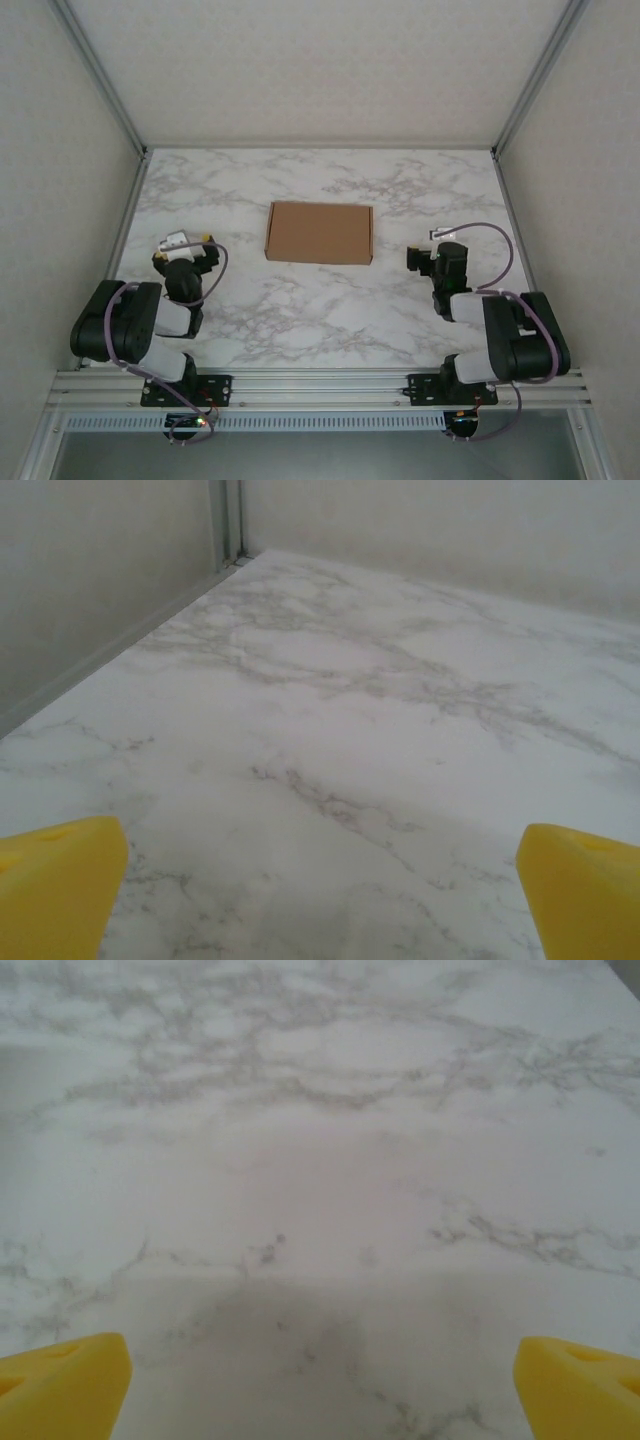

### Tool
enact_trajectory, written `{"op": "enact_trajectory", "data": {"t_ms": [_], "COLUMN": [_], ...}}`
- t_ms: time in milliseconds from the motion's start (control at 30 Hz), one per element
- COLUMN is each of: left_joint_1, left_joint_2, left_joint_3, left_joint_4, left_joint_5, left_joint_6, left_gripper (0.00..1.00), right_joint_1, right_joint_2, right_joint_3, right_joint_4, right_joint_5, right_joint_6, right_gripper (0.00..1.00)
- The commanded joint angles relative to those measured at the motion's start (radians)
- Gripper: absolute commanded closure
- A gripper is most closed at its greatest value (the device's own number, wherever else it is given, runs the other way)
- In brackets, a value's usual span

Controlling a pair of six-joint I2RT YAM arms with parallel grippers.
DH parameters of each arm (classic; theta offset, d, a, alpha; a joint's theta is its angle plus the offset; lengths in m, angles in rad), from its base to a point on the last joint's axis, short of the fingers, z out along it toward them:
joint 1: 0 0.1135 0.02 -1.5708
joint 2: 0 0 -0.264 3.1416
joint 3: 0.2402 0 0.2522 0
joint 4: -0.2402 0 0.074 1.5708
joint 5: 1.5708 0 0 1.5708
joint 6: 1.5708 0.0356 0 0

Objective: Fold the paper box

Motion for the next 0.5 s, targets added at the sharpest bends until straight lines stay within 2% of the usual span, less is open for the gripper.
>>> {"op": "enact_trajectory", "data": {"t_ms": [0,33,67,100,467], "left_joint_1": [0.028,0.047,0.054,0.054,0.059], "left_joint_2": [0.011,0.007,0.011,0.008,0.011], "left_joint_3": [0.07,0.09,0.085,0.088,0.091], "left_joint_4": [0.074,0.025,0.043,0.027,0.025], "left_joint_5": [0.108,0.117,0.128,0.128,0.134], "left_joint_6": [0.013,-0.01,-0.013,-0.013,-0.017], "left_gripper": [0.0,0.0,0.0,0.0,0.0], "right_joint_1": [-0.044,-0.049,-0.06,-0.07,-0.084], "right_joint_2": [0.117,0.081,0.09,0.092,0.095], "right_joint_3": [-0.02,0.021,0.076,0.091,0.107], "right_joint_4": [0.342,0.19,0.111,0.089,0.062], "right_joint_5": [-0.086,-0.122,-0.198,-0.223,-0.212], "right_joint_6": [0.039,0.031,0.016,0.023,0.038], "right_gripper": [0.01,0.01,0.01,0.01,0.01]}}
